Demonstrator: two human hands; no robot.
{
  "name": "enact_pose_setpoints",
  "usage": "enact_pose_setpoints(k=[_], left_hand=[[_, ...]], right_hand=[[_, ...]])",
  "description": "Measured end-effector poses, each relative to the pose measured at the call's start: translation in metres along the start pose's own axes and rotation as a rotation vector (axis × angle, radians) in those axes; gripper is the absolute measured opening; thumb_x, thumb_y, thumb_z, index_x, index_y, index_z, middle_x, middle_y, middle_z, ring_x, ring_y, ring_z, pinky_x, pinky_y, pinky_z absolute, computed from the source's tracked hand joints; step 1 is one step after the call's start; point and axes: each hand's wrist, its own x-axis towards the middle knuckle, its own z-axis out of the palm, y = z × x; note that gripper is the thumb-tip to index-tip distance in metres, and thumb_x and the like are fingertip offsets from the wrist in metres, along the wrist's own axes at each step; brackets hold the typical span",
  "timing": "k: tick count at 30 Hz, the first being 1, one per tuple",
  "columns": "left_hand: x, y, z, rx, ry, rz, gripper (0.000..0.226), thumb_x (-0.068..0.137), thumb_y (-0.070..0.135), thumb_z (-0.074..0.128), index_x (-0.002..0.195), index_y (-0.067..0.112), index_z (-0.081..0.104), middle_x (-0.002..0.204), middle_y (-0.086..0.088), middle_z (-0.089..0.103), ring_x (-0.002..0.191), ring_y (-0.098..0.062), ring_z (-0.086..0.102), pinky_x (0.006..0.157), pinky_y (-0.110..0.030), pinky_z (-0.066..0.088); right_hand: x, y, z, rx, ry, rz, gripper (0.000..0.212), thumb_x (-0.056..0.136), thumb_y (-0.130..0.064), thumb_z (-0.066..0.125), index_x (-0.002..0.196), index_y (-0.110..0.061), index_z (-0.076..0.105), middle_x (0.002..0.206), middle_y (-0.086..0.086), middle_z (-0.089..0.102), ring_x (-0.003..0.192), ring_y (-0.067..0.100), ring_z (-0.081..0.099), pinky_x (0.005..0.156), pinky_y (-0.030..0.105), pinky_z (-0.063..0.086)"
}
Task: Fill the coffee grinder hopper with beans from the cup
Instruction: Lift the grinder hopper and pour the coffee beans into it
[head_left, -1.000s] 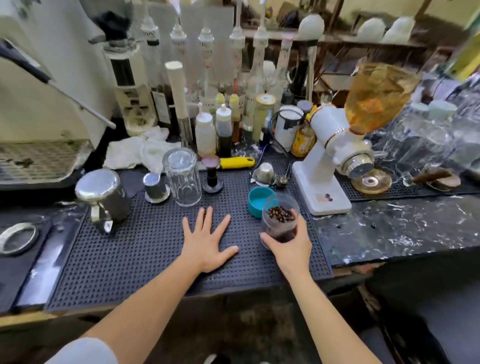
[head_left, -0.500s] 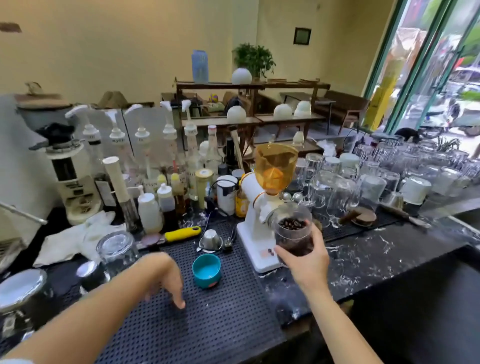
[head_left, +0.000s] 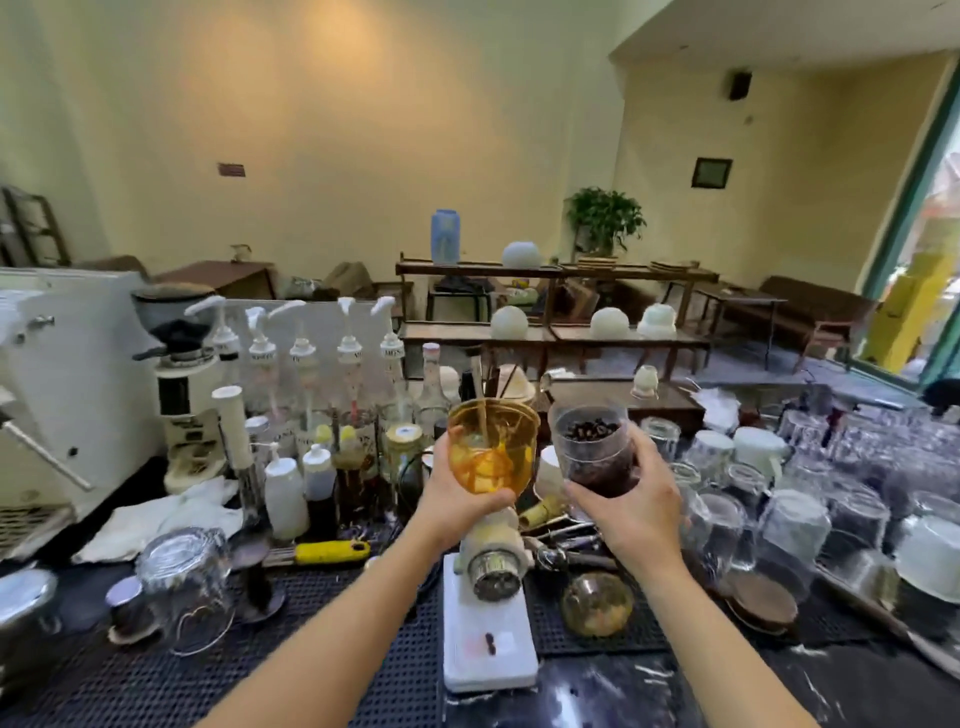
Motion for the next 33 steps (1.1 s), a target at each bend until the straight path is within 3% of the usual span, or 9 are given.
enact_pose_setpoints(k=[2,7,13,16,23,33], left_hand=[[0.002,-0.001,0.003,0.005,0.042,0.023,0.119,0.042,0.045,0.092,0.138,0.032,0.023,0.131,-0.006,0.051,0.118,-0.021,0.053,0.101,-0.050,0.044],[0.002,-0.005,0.001,0.073,0.032,0.047,0.111,0.043,0.055,0.090,0.133,0.038,0.026,0.124,0.005,0.055,0.112,-0.013,0.056,0.100,-0.046,0.046],[0.003,-0.006,0.000,0.091,0.027,0.034,0.107,0.046,0.052,0.089,0.131,0.042,0.024,0.119,0.009,0.057,0.107,-0.008,0.058,0.098,-0.037,0.046],[0.002,-0.007,0.001,0.084,0.027,0.033,0.104,0.046,0.052,0.089,0.127,0.047,0.025,0.115,0.016,0.058,0.101,0.001,0.059,0.093,-0.031,0.047],[0.001,-0.005,0.001,0.110,0.033,0.027,0.102,0.048,0.051,0.088,0.127,0.046,0.024,0.112,0.019,0.056,0.098,0.005,0.056,0.076,-0.013,0.041],[-0.001,-0.003,0.001,0.111,0.030,0.014,0.105,0.047,0.054,0.087,0.129,0.044,0.022,0.112,0.021,0.053,0.100,0.005,0.054,0.079,-0.016,0.040]], right_hand=[[0.014,-0.004,0.005,-0.002,-0.040,-0.044,0.087,0.052,-0.030,0.089,0.127,-0.036,0.046,0.116,-0.009,0.055,0.109,0.011,0.050,0.088,0.026,0.040],[0.044,-0.015,0.017,-0.072,-0.055,-0.110,0.086,0.053,-0.025,0.088,0.129,-0.027,0.047,0.115,0.001,0.057,0.110,0.022,0.050,0.091,0.038,0.043],[0.064,-0.019,0.015,-0.374,-0.056,-0.231,0.083,0.059,-0.026,0.083,0.133,-0.029,0.046,0.117,0.007,0.054,0.110,0.028,0.044,0.092,0.051,0.038],[0.070,-0.019,0.011,-0.441,-0.052,-0.289,0.080,0.060,-0.022,0.083,0.132,-0.026,0.048,0.115,0.009,0.053,0.109,0.029,0.044,0.093,0.050,0.035],[0.076,-0.023,0.005,-0.566,-0.030,-0.406,0.075,0.063,-0.019,0.081,0.131,-0.024,0.050,0.116,0.013,0.054,0.112,0.033,0.045,0.097,0.051,0.033],[0.083,-0.034,0.003,-0.718,-0.074,-0.478,0.074,0.064,-0.014,0.078,0.131,-0.025,0.049,0.119,0.016,0.052,0.114,0.035,0.043,0.105,0.054,0.027]])
